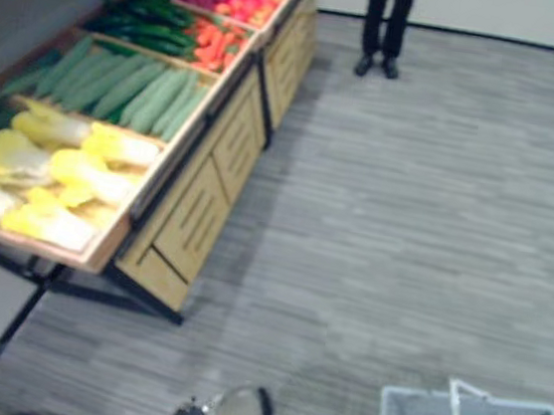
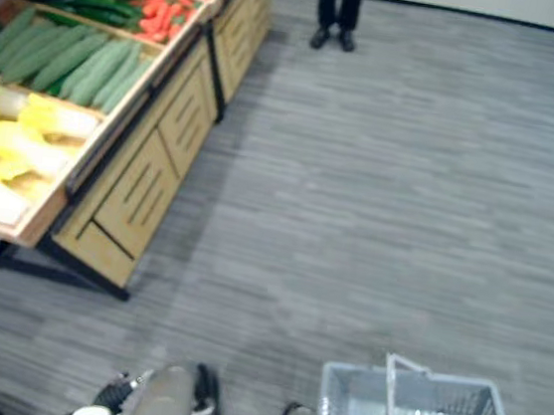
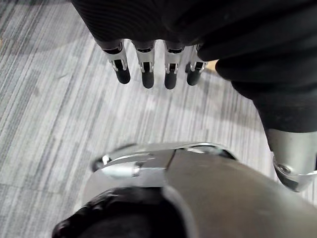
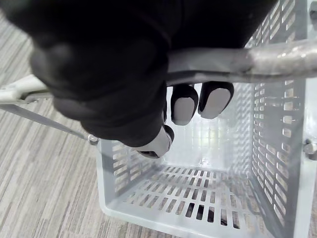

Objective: Pick vegetable in the basket

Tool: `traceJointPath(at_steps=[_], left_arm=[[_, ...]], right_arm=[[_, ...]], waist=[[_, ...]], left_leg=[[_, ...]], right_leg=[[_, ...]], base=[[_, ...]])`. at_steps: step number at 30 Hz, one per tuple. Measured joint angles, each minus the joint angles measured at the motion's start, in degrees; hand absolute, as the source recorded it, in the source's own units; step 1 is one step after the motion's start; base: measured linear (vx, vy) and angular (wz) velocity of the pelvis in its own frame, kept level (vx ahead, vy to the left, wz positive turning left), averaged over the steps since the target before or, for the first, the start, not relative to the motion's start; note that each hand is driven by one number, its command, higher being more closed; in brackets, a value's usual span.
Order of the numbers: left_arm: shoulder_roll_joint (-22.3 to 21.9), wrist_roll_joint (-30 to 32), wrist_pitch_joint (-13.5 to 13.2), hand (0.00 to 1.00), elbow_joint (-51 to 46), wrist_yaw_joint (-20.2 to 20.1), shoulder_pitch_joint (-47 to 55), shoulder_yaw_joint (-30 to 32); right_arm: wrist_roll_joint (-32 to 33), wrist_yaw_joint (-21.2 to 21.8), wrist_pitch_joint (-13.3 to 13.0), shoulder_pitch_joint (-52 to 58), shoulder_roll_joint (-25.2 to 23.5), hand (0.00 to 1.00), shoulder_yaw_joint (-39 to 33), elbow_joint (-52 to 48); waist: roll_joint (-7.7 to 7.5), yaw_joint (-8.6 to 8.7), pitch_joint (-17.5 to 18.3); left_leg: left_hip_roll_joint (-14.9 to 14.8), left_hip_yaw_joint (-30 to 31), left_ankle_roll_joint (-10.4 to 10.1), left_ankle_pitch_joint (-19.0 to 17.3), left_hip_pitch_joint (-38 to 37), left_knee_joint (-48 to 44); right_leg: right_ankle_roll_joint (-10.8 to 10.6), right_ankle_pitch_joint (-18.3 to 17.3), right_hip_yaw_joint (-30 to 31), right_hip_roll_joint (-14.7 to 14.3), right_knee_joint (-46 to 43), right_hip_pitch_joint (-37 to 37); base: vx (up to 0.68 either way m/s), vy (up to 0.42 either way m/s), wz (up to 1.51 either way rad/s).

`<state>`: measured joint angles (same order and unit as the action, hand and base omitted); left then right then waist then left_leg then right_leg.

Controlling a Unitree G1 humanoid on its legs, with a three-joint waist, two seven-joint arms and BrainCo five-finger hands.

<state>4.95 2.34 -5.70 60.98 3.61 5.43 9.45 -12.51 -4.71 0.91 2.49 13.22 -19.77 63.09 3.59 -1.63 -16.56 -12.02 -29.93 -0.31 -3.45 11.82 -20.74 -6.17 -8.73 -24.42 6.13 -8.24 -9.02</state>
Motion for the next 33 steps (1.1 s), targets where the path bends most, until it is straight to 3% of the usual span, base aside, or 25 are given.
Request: traceJointPath(at_steps=[1, 2, 3, 5, 7, 9, 10, 12, 14, 17, 18, 20, 22, 23, 24, 25, 26, 27, 29, 30, 32, 33], left_arm=[[0.4, 0.0, 0.0, 0.00, 0.0, -0.1, 0.0, 0.1], [1.6, 0.0, 0.0, 0.00, 0.0, 0.0, 0.1, 0.6], [1.9, 0.0, 0.1, 0.00, 0.0, 0.0, 0.1, 1.0], [1.2, 0.0, 0.9, 0.00, 1.1, -0.1, 0.8, 2.3], [1.8, 0.0, 1.3, 0.00, 2.3, -0.2, 1.5, 2.3], [2.6, 0.2, 1.5, 0.00, 2.3, -0.5, 2.4, 2.2], [2.8, 0.2, 1.6, 0.00, 2.2, -0.7, 2.6, 2.2], [2.7, 0.1, 2.1, 0.00, 1.4, -1.3, 2.8, 2.1], [2.8, 0.0, 2.1, 0.00, -0.1, -1.5, 2.5, 1.6], [3.1, 0.0, 1.9, 0.00, -1.0, -1.5, 0.8, 0.4], [3.1, 0.0, 2.0, 0.00, -1.0, -1.5, 0.5, 0.1], [3.3, 0.0, 1.9, 0.00, -1.0, -1.5, -0.6, -0.2], [4.2, 0.0, 1.9, 0.00, -1.0, -1.3, -0.6, 0.0], [4.8, 0.0, 1.9, 0.00, -0.3, -1.2, -0.7, 0.4], [4.2, 0.0, 1.9, 0.00, 0.1, -1.4, -0.7, 0.4], [3.9, 0.0, 1.7, 0.00, 0.0, -1.4, -0.7, 0.6], [3.5, 0.0, 1.4, 0.00, 0.2, -1.5, -0.6, 2.1], [3.4, 0.0, 1.1, 0.00, 0.1, -1.4, -0.6, 3.6], [3.3, 0.0, 0.8, 0.00, -0.1, -1.4, -0.9, 4.8], [3.1, 0.0, 0.9, 0.00, -0.2, -1.4, -1.3, 5.0], [2.4, 0.0, 1.2, 0.00, -0.2, -1.3, -1.3, 5.0], [1.7, 0.0, 1.3, 0.00, -0.2, -1.3, -0.7, 5.0]], right_arm=[[0.0, -0.1, 0.1, 0.0, -0.4, 1.00, -0.1, 0.2], [0.0, 0.1, 0.0, -0.4, -0.9, 1.00, 0.0, 0.1], [0.0, 0.0, -0.1, -1.0, -0.9, 1.00, 0.0, 0.1], [-0.8, 0.0, -0.5, -1.4, 0.1, 1.00, -0.1, 0.1], [-1.1, 0.0, -1.1, -0.8, 0.1, 1.00, -0.1, 0.1], [-1.0, 0.2, -1.3, -0.9, -0.6, 1.00, -0.1, 0.1], [-0.9, 0.1, -1.4, -1.1, -0.9, 1.00, -0.2, 0.1], [-1.0, 0.3, -1.8, -1.0, -1.1, 1.00, -0.1, 0.2], [-1.0, 0.5, -1.9, -0.8, -1.8, 1.00, -0.1, 0.1], [-0.5, 0.7, -1.8, -0.1, -3.0, 1.00, -0.2, 0.3], [-0.4, 0.6, -1.7, 0.1, -3.2, 1.00, -0.3, 0.4], [0.1, 0.5, -1.6, 0.8, -3.9, 1.00, -2.1, 0.6], [0.2, 0.7, -1.5, 1.0, -4.3, 1.00, -2.2, 0.7], [0.2, 1.3, -1.2, 1.1, -4.4, 1.00, -1.9, 0.8], [0.2, 1.6, -1.2, 1.2, -4.4, 1.00, -1.7, 0.7], [0.2, 1.5, -1.2, 1.1, -4.1, 1.00, -1.5, 0.7], [0.2, 1.7, -1.2, 0.6, -3.7, 1.00, -0.8, 0.5], [0.2, 1.8, -1.1, 0.4, -3.5, 1.00, -0.2, 0.7], [0.2, 2.3, -1.2, 0.4, -3.4, 1.00, 0.0, 0.7], [0.2, 2.4, -1.2, 0.8, -3.7, 1.00, 0.0, 0.8], [0.3, 2.4, -0.7, 1.1, -3.5, 1.00, 0.0, 0.8], [0.6, 2.3, -0.5, 1.0, -3.0, 1.00, 0.1, 0.8]], waist=[[-0.98, -0.08, 0.8], [-3.09, -0.32, 1.4], [-3.70, -0.43, 1.5], [-3.73, -0.71, 1.9], [-4.95, -0.66, 2.2], [-6.11, -0.50, 2.9], [-6.06, -0.25, 3.0], [-5.39, 0.07, 3.3], [-4.85, 0.21, 3.4], [-4.69, 1.46, 3.5], [-4.78, 1.51, 3.5], [-5.31, 1.35, 3.4], [-6.04, 1.24, 2.9], [-5.91, 1.25, 2.9], [-4.40, 1.64, 2.6], [-3.76, 1.26, 2.5], [-2.92, 1.33, 2.4], [-2.80, 1.34, 2.5], [-2.92, 1.67, 2.5], [-3.84, 2.10, 1.9], [-3.73, 1.44, 1.9], [-3.44, 1.25, 2.0]], left_leg=[[1.9, -5.2, 3.7, -0.5, -1.0, 1.9], [3.5, -9.7, 3.6, -0.6, -0.7, 2.3], [3.8, -11.9, 3.5, -1.3, -0.6, 2.0], [6.2, -11.1, 8.3, -6.1, -2.0, 3.1], [9.7, -7.8, 8.3, -7.7, -5.6, 5.5], [12.0, -3.4, 7.8, -8.4, -9.9, 7.9], [12.4, -1.4, 7.7, -8.4, -12.0, 9.0], [12.4, 3.2, 6.8, -7.9, -16.1, 12.0], [12.1, 7.7, 5.5, -7.1, -18.1, 14.1], [10.4, 17.3, 2.4, -6.1, -19.1, 15.7], [10.3, 19.3, 1.6, -6.1, -19.0, 15.8], [9.1, 25.5, -1.5, -6.9, -19.0, 15.4], [7.4, 28.8, -4.4, -8.4, -19.0, 14.5], [4.7, 30.7, -6.9, -9.6, -19.2, 14.5], [1.1, 30.7, -8.1, -8.7, -19.5, 14.8], [-0.1, 30.2, -8.6, -7.7, -19.9, 15.0], [-2.0, 28.9, -10.3, -5.1, -20.0, 16.2], [-3.3, 28.7, -10.4, -2.6, -19.6, 16.4], [-3.9, 27.7, -8.1, 0.1, -17.4, 13.9], [-4.6, 22.3, -6.1, 1.4, -15.3, 9.9], [-5.0, 11.0, -7.0, -0.5, -14.1, 4.7], [-2.7, 8.0, -7.9, -3.1, -14.1, 4.0]], right_leg=[[-1.4, -1.2, -2.0, 1.7, -0.1, -1.8], [-1.7, -1.6, -4.5, 3.3, 0.5, -2.3], [-1.8, -1.8, -5.3, 3.8, 0.5, -2.5], [-3.8, -3.2, -6.8, 5.3, -5.0, -3.4], [-5.2, -3.4, -5.9, 10.3, -20.5, -1.0], [-5.8, 1.9, 0.0, 14.4, -41.2, 5.6], [-5.1, 1.5, 0.6, 15.4, -47.9, 8.1], [-0.9, -1.1, -1.1, 16.7, -53.0, 12.6], [-0.8, -3.2, 0.5, 15.1, -47.4, 16.7], [-1.8, -3.1, 12.4, 8.3, -21.0, 18.9], [-2.1, -2.6, 15.4, 7.6, -15.8, 18.9], [-2.2, 1.1, 24.1, 7.4, -2.3, 18.9], [-2.4, 4.4, 26.7, 7.2, -0.2, 18.7], [-2.7, 8.0, 26.0, 4.5, -3.9, 18.9], [-2.2, 5.3, 23.8, 2.0, -8.6, 20.0], [-1.3, 3.7, 23.0, 1.1, -10.8, 20.8], [0.2, 1.5, 21.1, -0.1, -13.4, 21.1], [1.5, 0.4, 19.1, -0.9, -14.2, 20.5], [2.6, -0.3, 15.9, -0.5, -13.2, 18.7], [3.2, -0.2, 13.3, 0.1, -11.4, 16.5], [3.8, 0.1, 11.7, 0.0, -8.9, 13.5], [4.2, 0.2, 11.3, 0.1, -7.9, 12.2]], base=[[0.45, 0.216, 1.08], [0.44, 0.214, 1.05], [0.38, 0.172, 0.85], [0.34, 0.170, 1.01], [0.35, 0.175, 1.04], [0.41, 0.054, 1.05], [0.47, -0.006, 1.22], [0.38, -0.072, 1.14], [0.32, -0.137, 1.16], [0.30, -0.289, 1.48], [0.26, -0.385, 1.59], [0.31, -0.525, 1.36], [0.26, -0.567, 0.98], [0.23, -0.584, 1.01], [0.25, -0.553, 0.86], [0.24, -0.493, 0.69], [0.23, -0.440, 0.50], [0.21, -0.427, 0.58], [0.20, -0.376, 0.81], [0.19, -0.336, 1.00], [0.16, -0.213, 0.58], [0.14, -0.097, 0.19]])
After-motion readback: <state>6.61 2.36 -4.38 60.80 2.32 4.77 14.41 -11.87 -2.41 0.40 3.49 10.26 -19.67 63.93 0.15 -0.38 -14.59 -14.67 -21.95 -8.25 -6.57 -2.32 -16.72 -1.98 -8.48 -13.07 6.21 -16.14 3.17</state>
